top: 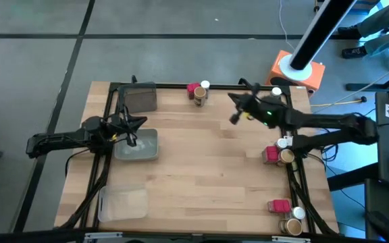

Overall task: Sort spices by type
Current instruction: Put the top left gold seasoning bottle into the black transparent bin

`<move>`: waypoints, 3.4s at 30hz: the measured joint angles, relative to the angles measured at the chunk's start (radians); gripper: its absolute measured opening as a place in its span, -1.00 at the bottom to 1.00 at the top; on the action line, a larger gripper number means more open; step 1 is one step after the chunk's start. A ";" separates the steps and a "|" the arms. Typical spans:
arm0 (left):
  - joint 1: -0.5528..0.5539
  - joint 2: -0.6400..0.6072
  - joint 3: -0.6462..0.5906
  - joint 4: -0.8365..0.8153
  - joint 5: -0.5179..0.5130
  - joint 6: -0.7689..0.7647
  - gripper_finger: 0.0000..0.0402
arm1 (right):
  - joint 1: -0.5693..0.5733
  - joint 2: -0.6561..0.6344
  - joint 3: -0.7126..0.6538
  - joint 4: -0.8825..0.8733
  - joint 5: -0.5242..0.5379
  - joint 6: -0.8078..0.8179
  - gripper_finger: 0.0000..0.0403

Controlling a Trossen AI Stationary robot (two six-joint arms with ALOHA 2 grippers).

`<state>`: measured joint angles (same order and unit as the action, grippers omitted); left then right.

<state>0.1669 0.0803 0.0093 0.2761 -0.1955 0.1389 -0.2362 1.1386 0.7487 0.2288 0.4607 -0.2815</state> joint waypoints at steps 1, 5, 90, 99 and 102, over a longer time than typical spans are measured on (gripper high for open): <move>0.000 0.000 0.000 0.000 0.000 0.000 -0.92 | -0.013 0.038 0.031 0.000 0.000 -0.015 -0.95; 0.000 0.000 0.000 -0.002 0.000 0.000 -0.92 | -0.067 0.175 0.149 -0.015 -0.016 -0.053 -0.95; 0.001 0.000 0.000 -0.007 0.000 -0.001 -0.92 | -0.284 0.920 0.990 -0.798 -0.479 -0.136 0.79; 0.001 0.000 0.000 -0.008 0.000 -0.004 -0.92 | -0.281 0.976 0.988 -0.808 -0.453 -0.137 0.79; 0.001 0.000 0.000 -0.008 0.000 -0.008 -0.92 | -0.281 0.976 0.988 -0.822 -0.453 -0.136 0.79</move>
<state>0.1681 0.0803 0.0096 0.2684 -0.1951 0.1307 -0.5167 2.1143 1.7370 -0.5933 0.0074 -0.4175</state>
